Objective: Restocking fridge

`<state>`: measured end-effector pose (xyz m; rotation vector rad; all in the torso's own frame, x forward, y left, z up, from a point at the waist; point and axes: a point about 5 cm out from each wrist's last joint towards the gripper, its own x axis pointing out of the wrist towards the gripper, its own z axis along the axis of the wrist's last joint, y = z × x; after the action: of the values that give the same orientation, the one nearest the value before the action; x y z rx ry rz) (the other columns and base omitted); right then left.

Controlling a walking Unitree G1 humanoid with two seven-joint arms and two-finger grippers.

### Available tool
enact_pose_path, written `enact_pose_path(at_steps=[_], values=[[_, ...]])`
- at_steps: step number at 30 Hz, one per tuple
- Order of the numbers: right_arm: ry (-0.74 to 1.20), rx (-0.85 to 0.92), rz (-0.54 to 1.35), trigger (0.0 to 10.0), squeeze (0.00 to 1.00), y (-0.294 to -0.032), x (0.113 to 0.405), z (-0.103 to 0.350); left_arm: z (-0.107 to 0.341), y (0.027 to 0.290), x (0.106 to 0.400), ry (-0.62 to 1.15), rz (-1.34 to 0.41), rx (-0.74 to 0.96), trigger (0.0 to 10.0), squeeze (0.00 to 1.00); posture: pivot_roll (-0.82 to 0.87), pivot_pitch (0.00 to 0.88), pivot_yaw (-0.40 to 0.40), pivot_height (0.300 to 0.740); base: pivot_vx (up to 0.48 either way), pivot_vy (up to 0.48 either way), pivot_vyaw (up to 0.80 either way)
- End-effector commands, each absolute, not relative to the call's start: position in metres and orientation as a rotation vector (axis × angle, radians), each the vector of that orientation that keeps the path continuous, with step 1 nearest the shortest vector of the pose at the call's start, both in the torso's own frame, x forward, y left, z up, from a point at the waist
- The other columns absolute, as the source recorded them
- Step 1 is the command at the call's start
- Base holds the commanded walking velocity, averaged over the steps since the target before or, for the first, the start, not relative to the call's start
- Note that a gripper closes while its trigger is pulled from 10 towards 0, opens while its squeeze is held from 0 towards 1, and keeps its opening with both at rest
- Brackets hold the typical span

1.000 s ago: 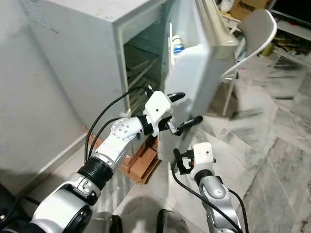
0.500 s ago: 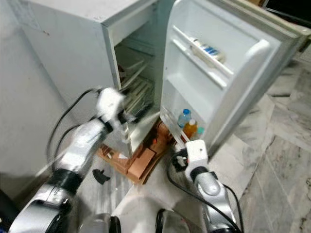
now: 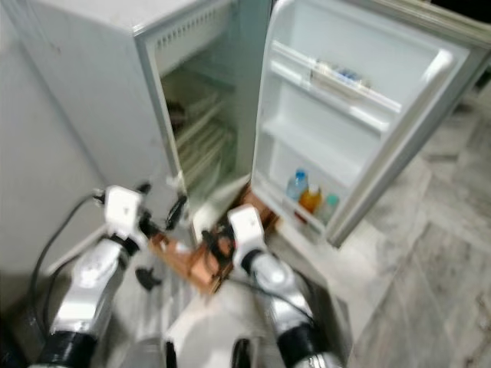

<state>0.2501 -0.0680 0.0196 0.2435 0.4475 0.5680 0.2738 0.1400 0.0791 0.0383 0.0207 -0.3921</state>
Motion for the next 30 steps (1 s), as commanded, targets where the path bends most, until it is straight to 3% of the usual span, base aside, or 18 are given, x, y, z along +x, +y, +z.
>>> enact_pose_path(at_steps=[1,6,9,15,18,30], values=[[0.386,0.313,0.564,10.0,0.0,-0.074,0.262,0.036,0.08,0.144,0.27,0.03,-0.375,0.048,10.0,0.0,0.07,0.043,-0.062,0.74,0.0,-0.428,0.0],[0.263,0.388,0.409,10.0,0.0,-0.104,0.279,0.055,0.08,0.147,0.267,0.034,-0.375,0.065,10.0,0.0,0.07,0.042,-0.054,0.74,0.0,-0.422,0.0],[0.126,0.163,0.248,10.0,0.0,-0.147,0.286,0.074,0.077,0.151,0.264,0.049,-0.372,0.069,10.0,0.0,0.06,0.039,-0.043,0.74,0.301,-0.369,0.0],[0.072,0.138,0.105,10.0,0.0,-0.185,0.287,0.09,0.074,0.147,0.266,0.066,-0.392,0.088,10.0,0.0,0.05,0.025,-0.036,0.74,0.399,-0.149,-0.13],[0.054,0.141,0.108,10.0,0.0,-0.183,0.286,0.092,0.075,0.146,0.268,0.066,-0.4,0.091,10.0,0.0,0.05,0.019,-0.038,0.74,0.436,0.0,-0.73],[0.031,0.088,0.158,10.0,0.0,-0.163,0.278,0.094,0.083,0.133,0.295,0.038,-0.442,0.123,10.0,0.0,0.04,0.015,-0.039,0.74,0.469,0.0,0.0]])
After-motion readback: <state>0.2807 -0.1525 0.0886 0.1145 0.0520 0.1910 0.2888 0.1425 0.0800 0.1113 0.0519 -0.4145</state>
